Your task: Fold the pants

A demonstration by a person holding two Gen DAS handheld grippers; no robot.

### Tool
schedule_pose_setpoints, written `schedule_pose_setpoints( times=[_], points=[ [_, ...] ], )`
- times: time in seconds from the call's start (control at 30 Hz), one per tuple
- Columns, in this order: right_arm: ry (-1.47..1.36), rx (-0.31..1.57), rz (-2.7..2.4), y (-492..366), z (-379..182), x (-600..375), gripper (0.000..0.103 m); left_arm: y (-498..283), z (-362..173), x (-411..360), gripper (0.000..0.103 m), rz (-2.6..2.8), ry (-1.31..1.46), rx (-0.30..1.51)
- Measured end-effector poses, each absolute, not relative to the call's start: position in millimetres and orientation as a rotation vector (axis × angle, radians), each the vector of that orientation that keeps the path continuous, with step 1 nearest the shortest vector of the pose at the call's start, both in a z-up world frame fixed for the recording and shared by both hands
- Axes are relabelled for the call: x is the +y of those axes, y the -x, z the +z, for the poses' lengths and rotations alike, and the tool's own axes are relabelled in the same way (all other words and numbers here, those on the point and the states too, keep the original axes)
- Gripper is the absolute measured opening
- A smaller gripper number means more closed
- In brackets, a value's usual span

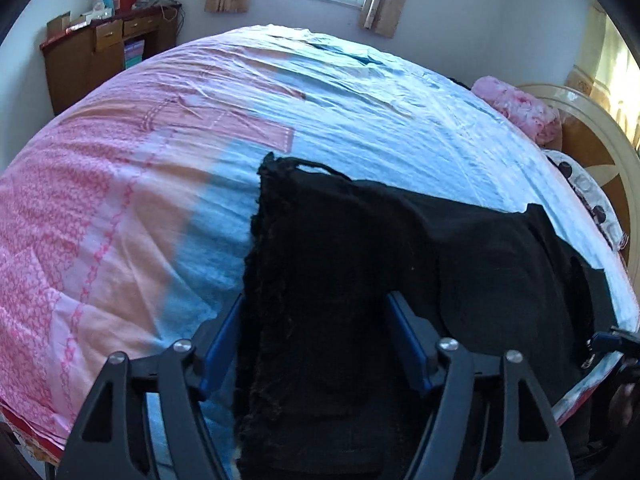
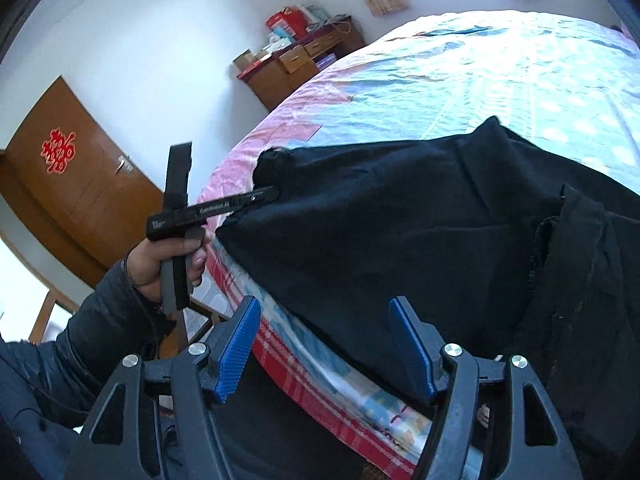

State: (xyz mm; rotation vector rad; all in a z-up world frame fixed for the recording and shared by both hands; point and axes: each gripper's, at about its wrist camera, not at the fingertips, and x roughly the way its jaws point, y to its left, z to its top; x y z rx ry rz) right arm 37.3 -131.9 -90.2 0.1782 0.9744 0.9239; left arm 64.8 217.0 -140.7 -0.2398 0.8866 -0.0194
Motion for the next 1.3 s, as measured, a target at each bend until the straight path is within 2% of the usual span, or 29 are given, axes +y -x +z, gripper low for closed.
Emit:
schedule_pose_setpoints(
  times=[0.07,0.17,0.5,0.6,0.8,0.87,1.1,1.17,1.3],
  points=[
    [-0.194,0.975,0.902,-41,-90,-137,0.068,-67,-144,209,0.083,-0.014,0.193,0.889],
    [-0.198,0.948,0.86,-44,-84,-147,0.068,-68,-143,201,0.085,0.002,0.164,0.89],
    [-0.108,0.927,0.446,-65,-88,-201,0.068,-67,-144,203,0.087,0.009,0.163,0.88],
    [-0.108,0.997,0.415,-73,-102,-206,0.068,-68,-145,203,0.087,0.001,0.17,0.876],
    [-0.05,0.988,0.416,-73,-111,-203,0.069,-71,-142,202,0.086,0.004,0.162,0.894],
    [-0.052,0.979,0.42,-71,-112,-203,0.071,-70,-140,198,0.073,-0.014,0.146,0.885],
    [-0.057,0.962,0.425,-71,-115,-203,0.071,-63,-132,198,0.043,-0.056,0.15,0.867],
    [-0.06,0.959,0.428,-71,-115,-203,0.072,-59,-124,197,0.027,-0.046,0.132,0.839],
    [-0.117,0.96,0.438,-73,-114,-209,0.072,-51,-111,201,0.02,-0.062,0.191,0.808]
  ],
)
